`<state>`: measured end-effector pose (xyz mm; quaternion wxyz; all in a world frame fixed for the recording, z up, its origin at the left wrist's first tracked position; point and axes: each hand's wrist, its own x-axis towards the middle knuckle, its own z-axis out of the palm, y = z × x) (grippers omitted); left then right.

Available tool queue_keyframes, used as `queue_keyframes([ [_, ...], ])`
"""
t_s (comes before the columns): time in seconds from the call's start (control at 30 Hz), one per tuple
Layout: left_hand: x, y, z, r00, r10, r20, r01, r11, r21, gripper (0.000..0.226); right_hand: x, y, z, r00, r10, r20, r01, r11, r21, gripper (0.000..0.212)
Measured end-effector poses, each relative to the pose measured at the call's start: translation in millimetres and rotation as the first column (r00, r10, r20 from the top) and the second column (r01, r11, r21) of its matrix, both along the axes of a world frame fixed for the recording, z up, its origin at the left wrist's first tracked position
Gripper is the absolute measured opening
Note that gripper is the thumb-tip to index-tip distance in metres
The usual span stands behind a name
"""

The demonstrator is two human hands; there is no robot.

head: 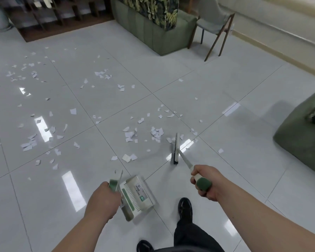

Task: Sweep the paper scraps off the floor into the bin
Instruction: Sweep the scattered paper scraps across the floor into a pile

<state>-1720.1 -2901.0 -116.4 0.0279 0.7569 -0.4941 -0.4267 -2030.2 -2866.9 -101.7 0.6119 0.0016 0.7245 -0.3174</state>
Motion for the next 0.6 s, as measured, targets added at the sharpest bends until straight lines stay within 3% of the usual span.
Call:
queue_keyframes([
  [0.27,-72,-70,-4,0.997,-0.065,0.029,0.066,0.998,-0.024,0.012,-126,-29,-25,0.967,-0.089,-0.24,0.112,0.99,0.084,0.018],
  [0.6,-176,-146,-6,0.996,-0.039,0.078,0.037,0.999,0.029,0.016,-246,-104,-61,0.968,-0.013,-0.251,0.068,0.975,0.212,0.011],
])
